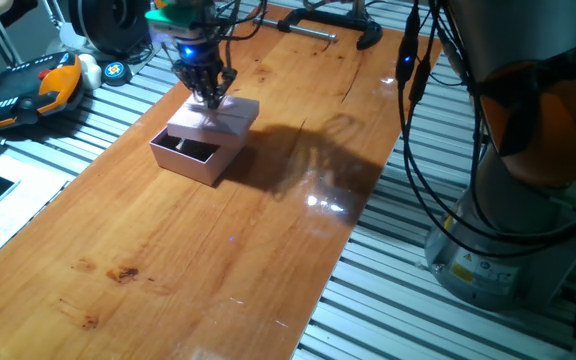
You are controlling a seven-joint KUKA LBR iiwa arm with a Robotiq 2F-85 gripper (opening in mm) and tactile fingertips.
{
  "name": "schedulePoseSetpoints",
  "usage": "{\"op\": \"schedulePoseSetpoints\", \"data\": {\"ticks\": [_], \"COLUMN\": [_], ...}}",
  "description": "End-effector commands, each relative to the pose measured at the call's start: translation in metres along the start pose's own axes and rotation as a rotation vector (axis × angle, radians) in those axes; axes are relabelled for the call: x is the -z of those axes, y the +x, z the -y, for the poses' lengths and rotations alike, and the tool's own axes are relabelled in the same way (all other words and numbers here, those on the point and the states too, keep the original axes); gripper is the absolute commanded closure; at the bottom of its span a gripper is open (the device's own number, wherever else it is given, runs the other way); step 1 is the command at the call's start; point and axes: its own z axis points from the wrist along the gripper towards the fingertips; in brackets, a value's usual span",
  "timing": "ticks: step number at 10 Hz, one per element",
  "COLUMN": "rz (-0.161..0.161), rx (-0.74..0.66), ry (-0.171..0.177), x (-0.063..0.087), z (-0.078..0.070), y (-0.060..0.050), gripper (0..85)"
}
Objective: Take everything out of the gift box
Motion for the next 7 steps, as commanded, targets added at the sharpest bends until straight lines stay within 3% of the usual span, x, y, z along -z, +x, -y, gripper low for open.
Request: {"op": "schedulePoseSetpoints", "data": {"ticks": [1, 7], "rz": [0.003, -0.022], "rx": [0.000, -0.003], "ry": [-0.001, 0.013], "x": [0.0000, 0.0022], "z": [0.0019, 0.0048], "y": [-0.0014, -0.0025], "gripper": [84.0, 84.0]}}
